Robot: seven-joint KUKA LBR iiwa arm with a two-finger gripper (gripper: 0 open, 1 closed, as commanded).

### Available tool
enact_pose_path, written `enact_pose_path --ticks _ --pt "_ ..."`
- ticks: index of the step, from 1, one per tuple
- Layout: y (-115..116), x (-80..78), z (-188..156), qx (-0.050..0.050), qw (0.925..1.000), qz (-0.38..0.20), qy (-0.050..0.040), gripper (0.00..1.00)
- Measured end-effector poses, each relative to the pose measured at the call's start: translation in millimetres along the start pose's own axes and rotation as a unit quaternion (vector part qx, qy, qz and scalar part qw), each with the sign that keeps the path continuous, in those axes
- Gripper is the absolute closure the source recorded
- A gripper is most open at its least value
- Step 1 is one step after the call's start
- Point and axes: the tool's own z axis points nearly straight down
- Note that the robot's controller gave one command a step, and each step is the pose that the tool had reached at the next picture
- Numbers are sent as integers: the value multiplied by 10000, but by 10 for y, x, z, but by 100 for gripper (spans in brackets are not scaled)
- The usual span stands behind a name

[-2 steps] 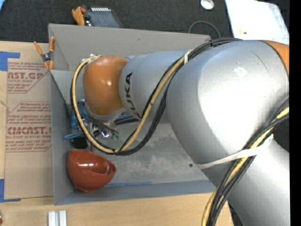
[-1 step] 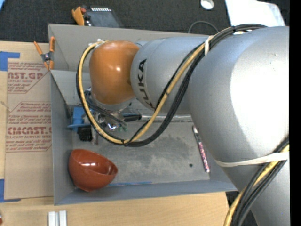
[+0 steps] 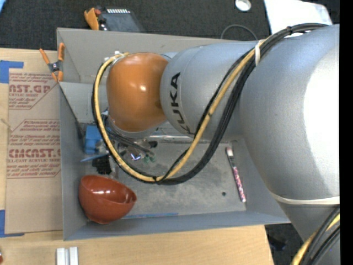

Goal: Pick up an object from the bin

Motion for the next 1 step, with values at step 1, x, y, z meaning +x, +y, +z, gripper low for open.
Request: enact_pose_path --ticks 1 --pt "-180 -389 178 -1 9997 -232 -30 100"
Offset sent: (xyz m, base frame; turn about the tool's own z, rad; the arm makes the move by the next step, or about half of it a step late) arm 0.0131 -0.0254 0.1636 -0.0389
